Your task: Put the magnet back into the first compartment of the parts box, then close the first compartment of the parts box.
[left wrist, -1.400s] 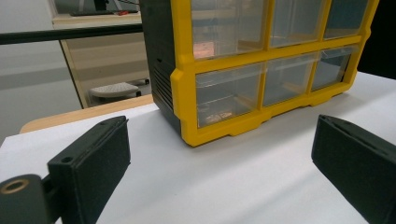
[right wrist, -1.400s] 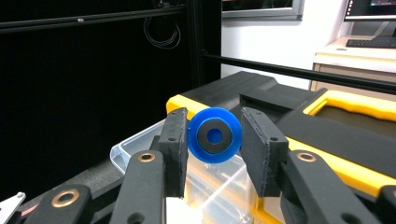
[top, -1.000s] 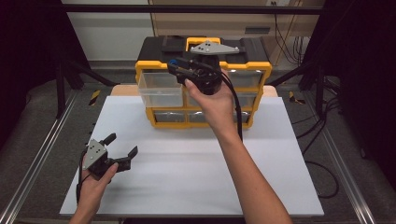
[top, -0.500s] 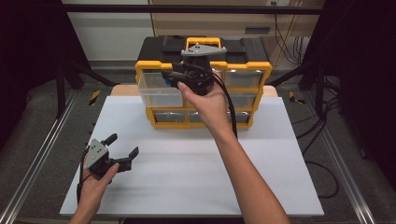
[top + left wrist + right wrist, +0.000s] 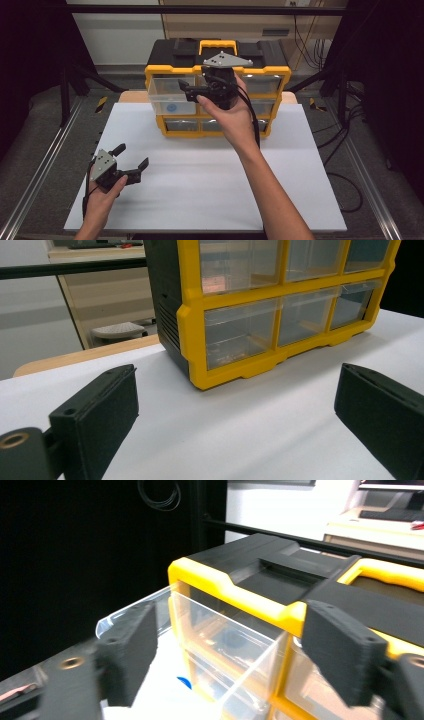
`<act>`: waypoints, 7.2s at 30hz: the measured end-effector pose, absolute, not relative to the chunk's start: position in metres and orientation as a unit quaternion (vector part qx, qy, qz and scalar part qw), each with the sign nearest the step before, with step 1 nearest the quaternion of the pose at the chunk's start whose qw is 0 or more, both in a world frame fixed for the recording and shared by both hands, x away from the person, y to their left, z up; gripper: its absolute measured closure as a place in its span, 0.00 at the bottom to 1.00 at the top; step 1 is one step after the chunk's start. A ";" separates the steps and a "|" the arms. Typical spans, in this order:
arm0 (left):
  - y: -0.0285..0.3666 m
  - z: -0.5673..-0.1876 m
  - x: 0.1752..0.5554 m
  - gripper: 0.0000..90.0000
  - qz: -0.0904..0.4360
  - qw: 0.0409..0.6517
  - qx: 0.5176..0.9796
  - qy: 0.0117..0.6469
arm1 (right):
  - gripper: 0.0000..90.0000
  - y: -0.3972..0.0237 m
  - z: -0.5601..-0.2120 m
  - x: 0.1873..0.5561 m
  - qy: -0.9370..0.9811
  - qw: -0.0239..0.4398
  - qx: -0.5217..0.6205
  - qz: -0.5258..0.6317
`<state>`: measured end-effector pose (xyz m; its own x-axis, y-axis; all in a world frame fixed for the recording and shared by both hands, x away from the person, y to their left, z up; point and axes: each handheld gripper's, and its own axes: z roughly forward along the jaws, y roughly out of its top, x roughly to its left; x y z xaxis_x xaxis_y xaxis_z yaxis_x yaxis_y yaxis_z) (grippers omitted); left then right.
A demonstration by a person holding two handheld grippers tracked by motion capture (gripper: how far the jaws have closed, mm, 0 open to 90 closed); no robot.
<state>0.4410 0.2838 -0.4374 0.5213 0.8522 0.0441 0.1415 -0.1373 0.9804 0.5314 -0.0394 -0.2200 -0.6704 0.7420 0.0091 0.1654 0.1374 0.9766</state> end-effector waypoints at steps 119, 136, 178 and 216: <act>0.280 -0.439 0.440 0.03 0.329 0.542 0.683 0.363 | 0.08 -0.266 -0.391 0.443 0.649 0.337 0.407 0.547; 0.282 -0.438 0.439 0.03 0.325 0.544 0.683 0.363 | 0.06 -0.264 -0.415 0.440 0.670 0.323 0.385 0.546; 0.277 -0.430 0.435 0.14 0.317 0.562 0.678 0.353 | 0.09 -0.243 -0.445 0.439 0.700 0.285 0.361 0.546; 0.268 -0.413 0.421 1.00 0.289 0.579 0.677 0.351 | 0.08 -0.247 -0.443 0.435 0.696 0.296 0.365 0.542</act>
